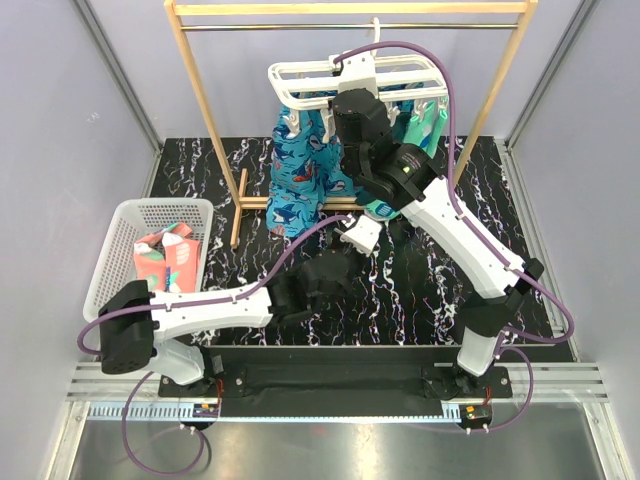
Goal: Remove the socks clipped to the hanger
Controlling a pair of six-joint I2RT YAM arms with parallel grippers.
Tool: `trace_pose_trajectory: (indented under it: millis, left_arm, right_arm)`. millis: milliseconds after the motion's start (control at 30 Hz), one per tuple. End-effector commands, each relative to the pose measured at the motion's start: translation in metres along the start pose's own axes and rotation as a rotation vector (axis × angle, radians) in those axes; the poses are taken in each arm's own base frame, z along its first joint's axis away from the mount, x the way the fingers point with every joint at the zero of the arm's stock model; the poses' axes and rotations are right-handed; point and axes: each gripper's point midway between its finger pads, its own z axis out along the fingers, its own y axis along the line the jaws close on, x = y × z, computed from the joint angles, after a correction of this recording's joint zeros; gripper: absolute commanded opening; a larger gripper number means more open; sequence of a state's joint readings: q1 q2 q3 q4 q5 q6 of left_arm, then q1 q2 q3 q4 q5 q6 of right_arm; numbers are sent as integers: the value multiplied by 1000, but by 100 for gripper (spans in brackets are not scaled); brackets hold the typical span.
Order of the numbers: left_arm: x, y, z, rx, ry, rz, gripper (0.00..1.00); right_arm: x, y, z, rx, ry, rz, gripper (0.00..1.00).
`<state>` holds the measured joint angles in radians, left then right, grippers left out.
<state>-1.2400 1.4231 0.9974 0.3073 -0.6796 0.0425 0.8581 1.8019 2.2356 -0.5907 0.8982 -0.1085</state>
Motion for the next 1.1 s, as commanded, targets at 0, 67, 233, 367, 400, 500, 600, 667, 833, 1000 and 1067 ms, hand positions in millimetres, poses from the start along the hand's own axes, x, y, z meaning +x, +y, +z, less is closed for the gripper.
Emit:
trace_pose_trajectory:
  millis: [0,67,233,367,400,500,600,667,833,1000,1067]
  left_arm:
    - [-16,5,-5,-25,-53,-79,0]
    - [-14,6,-7,-26,-52,-82,0]
    - [-12,15,-13,-58,-52,-112,0]
    - [-7,34,-17,-127,-27,-141,0]
    - [-8,43,-18,-150,-24,-155,0]
    - [4,70,-27,-206,86,-172,0]
    - [11,109,-39,-284,155,-283,0]
    - [14,121,-46,-266,172,-383,0]
    - [11,213,-89,-446,155,-534,0]
    - [15,303,-138,-751,178,-513,0]
    - [16,322,-145,-801,196,-514,0]
  right_arm:
    - [-9,-10,-5,3,-10,41,0]
    - [-8,-9,-5,2,-7,42,0]
    - [-12,-12,-7,-1,-12,64,0]
    - [-12,-12,-10,-11,-7,81,9]
    - [-11,-13,-10,-13,-3,88,11]
    - [-12,-13,-15,-36,-2,107,28]
    - [-15,-15,-22,-59,-7,140,41]
    - [-15,-16,-25,-80,-4,149,47]
    - [-17,-23,-45,-148,-7,206,79]
    - [3,-28,-67,-229,13,286,100]
    - [10,-27,-74,-261,18,308,100]
